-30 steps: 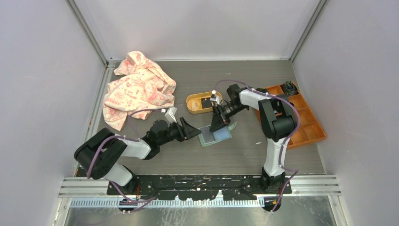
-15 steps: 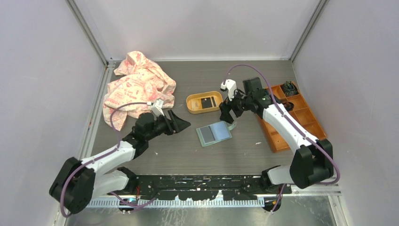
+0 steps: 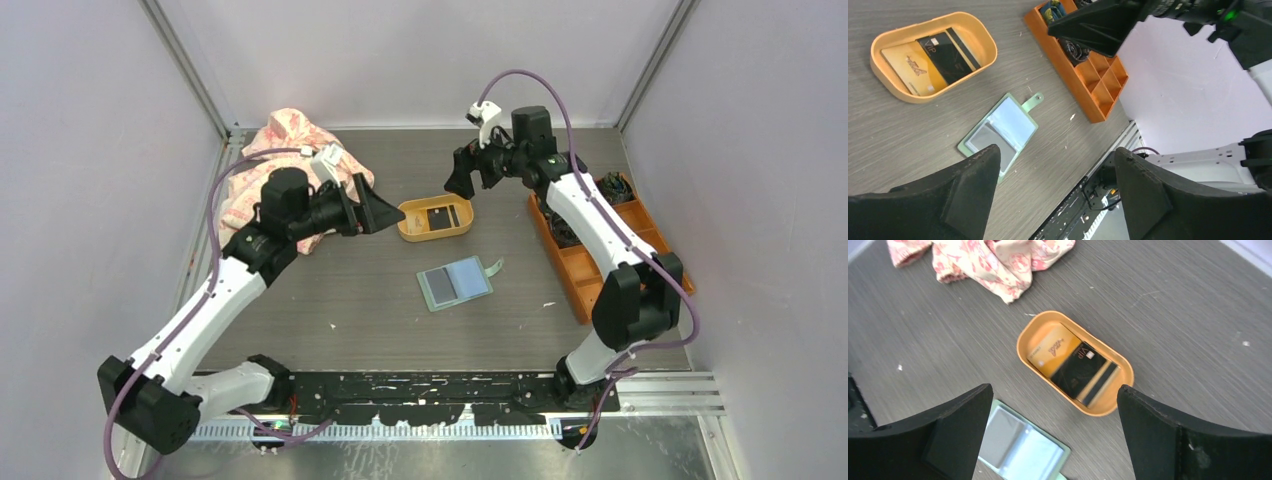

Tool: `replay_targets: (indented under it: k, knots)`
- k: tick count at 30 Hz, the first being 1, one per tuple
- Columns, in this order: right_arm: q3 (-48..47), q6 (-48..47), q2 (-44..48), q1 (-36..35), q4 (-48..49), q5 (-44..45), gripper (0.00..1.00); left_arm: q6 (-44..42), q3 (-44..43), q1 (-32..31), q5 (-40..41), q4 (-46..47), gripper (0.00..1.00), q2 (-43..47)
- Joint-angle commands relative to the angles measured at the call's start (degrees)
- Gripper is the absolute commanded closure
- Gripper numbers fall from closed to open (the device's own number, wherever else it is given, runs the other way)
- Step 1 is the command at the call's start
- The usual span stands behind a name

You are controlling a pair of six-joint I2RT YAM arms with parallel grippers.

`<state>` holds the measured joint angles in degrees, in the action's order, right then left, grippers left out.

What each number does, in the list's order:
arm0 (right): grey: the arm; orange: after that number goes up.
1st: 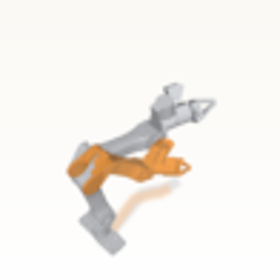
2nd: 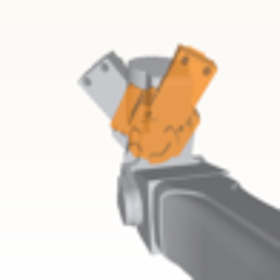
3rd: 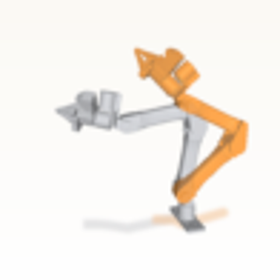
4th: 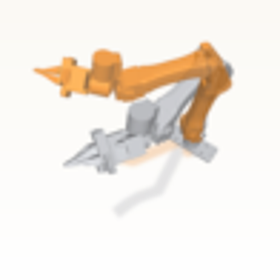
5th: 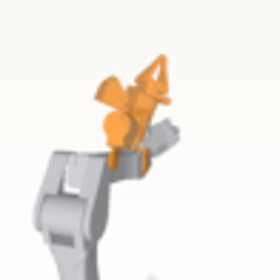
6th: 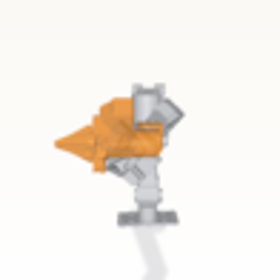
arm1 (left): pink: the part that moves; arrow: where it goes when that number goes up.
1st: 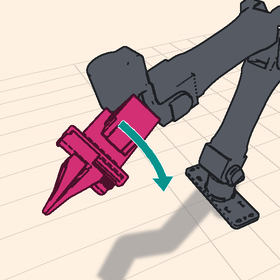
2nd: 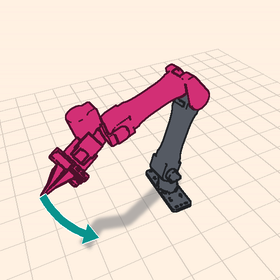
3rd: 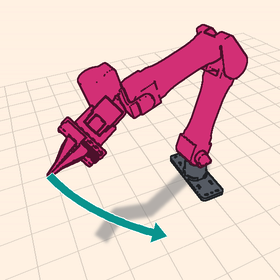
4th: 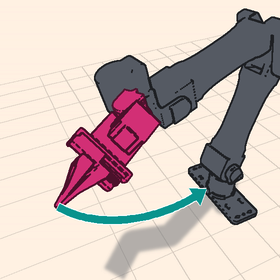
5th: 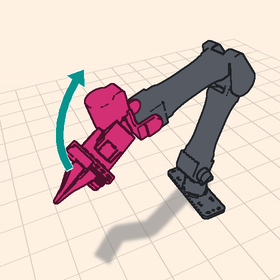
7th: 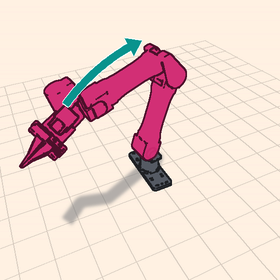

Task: Put the credit cards into the card holder
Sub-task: Pick up the credit card from the storage box.

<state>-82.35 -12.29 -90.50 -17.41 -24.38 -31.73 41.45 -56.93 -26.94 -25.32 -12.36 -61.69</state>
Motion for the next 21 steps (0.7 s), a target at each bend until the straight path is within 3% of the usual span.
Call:
replay_targets:
  k: [1,6,10,13,21]
  knots:
    - [-6.84,8.63,-5.86,-0.07,0.17,-4.9,0.0,-4.46,-7.54,0.53,1.25,-6.74,0.11,-4.25]
    - [-10.41,14.4,-11.7,-0.14,1.32,-8.32,0.01,-8.23,-9.89,4.96,1.64,-2.96,0.06,-15.02]
    - [-13.02,18.07,-16.54,-0.38,1.63,-7.94,0.01,-4.34,-11.9,11.31,-7.17,0.85,0.16,-23.63]
    - [-15.6,19.18,-20.36,-0.88,-0.94,-5.17,0.01,-3.15,-13.28,14.31,-8.88,0.69,0.18,-29.0]
    - [-14.54,20.02,-25.15,-1.14,-4.07,1.42,0.01,-0.45,-10.97,14.48,-6.7,2.83,0.25,-36.42]
